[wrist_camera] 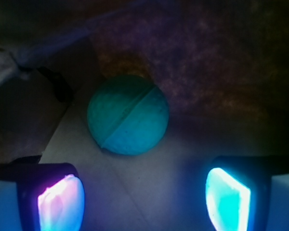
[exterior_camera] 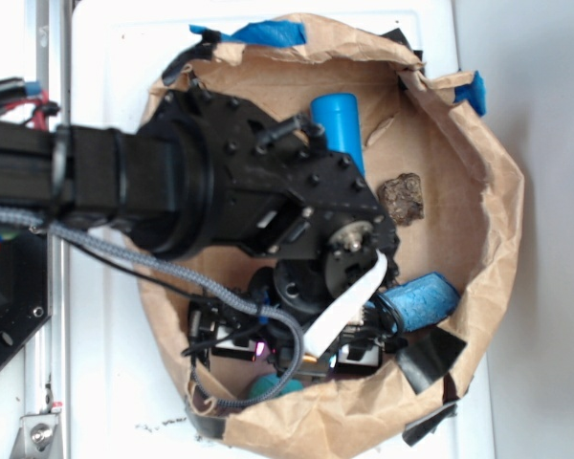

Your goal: Grab the green ball.

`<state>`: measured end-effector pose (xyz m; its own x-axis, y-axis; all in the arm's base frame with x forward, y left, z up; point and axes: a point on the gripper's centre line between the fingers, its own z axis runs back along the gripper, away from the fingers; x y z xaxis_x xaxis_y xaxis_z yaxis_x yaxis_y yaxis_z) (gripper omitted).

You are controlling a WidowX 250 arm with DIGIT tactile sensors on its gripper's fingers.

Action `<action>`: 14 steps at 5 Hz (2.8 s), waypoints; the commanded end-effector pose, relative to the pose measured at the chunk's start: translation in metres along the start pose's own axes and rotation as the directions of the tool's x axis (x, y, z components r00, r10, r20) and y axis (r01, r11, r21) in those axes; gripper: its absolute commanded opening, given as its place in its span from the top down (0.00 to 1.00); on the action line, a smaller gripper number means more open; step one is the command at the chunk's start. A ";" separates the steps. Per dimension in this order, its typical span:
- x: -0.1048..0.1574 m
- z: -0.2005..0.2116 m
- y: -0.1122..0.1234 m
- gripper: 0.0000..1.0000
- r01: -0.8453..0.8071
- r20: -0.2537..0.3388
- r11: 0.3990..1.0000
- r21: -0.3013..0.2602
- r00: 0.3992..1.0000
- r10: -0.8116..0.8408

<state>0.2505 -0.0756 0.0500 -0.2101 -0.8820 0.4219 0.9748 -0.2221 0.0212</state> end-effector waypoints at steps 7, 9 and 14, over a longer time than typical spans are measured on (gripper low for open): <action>0.016 -0.030 0.002 1.00 0.141 0.263 0.986 -0.088 0.958 -0.113; 0.017 -0.012 -0.003 1.00 0.107 0.241 0.991 -0.076 0.967 -0.086; 0.006 0.063 -0.038 1.00 -0.870 -0.030 0.473 0.138 0.474 0.880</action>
<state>0.2158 -0.0390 0.0962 0.7580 -0.6311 0.1649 0.6505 0.7127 -0.2625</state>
